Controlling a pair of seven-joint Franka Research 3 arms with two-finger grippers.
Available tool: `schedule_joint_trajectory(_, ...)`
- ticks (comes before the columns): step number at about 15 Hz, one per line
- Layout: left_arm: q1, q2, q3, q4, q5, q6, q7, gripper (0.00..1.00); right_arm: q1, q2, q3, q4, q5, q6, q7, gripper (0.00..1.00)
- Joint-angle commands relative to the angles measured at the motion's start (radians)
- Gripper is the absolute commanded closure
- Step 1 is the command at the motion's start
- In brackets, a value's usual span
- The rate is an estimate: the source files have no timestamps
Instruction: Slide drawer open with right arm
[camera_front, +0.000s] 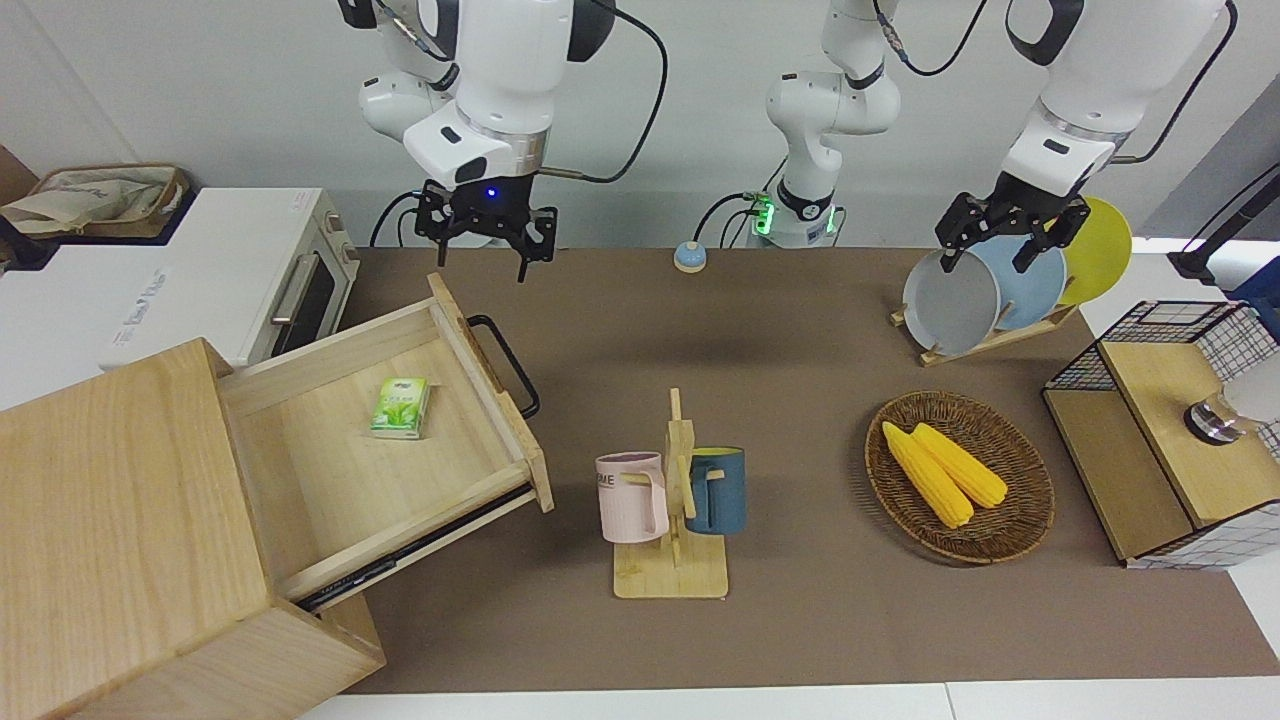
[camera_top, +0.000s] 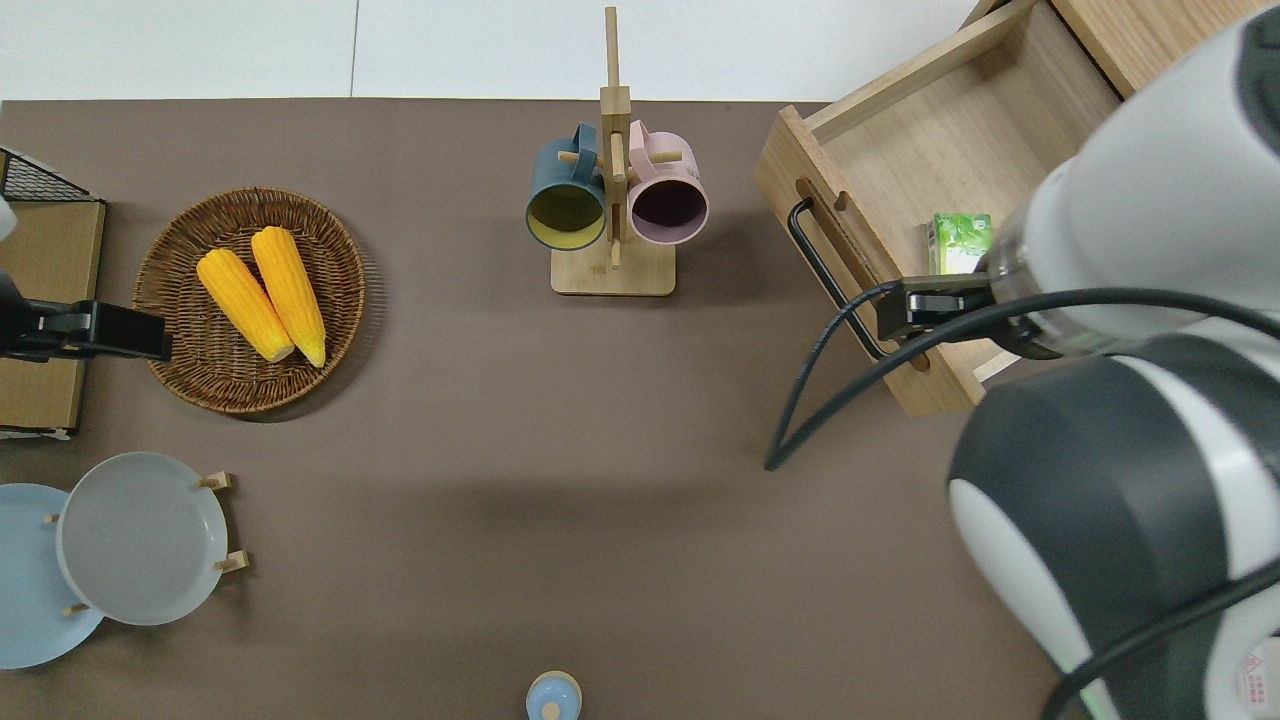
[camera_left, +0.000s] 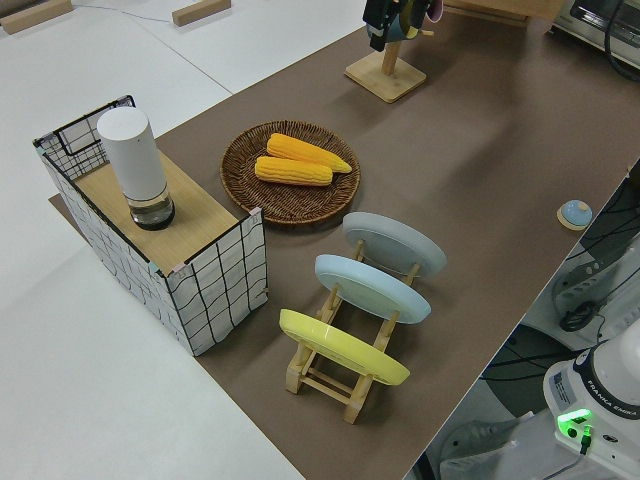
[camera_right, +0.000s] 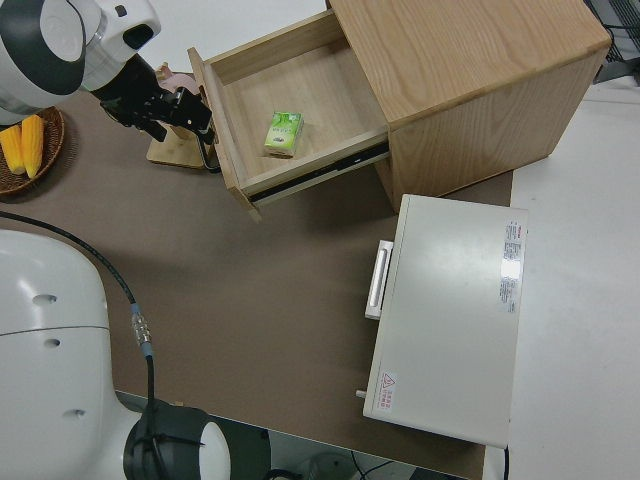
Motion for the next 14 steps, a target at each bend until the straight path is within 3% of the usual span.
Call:
schedule_joint_trajectory(1, -0.017, 0.013, 0.017, 0.020, 0.012, 0.000, 0.007, 0.00, -0.114, -0.055, 0.012, -0.052, 0.122, 0.023, -0.145, 0.017)
schedule_joint_trajectory(4, -0.017, 0.013, 0.017, 0.020, 0.012, 0.000, 0.007, 0.00, -0.158, -0.053, -0.003, -0.053, 0.173, 0.038, -0.199, 0.017)
schedule_joint_trajectory(9, -0.017, 0.013, 0.017, 0.020, 0.012, 0.000, 0.007, 0.00, -0.158, -0.036, -0.083, -0.053, 0.220, 0.066, -0.242, 0.015)
schedule_joint_trajectory(14, -0.017, 0.013, 0.017, 0.020, 0.012, 0.000, 0.007, 0.00, -0.150, -0.035, -0.089, -0.053, 0.202, 0.058, -0.236, 0.015)
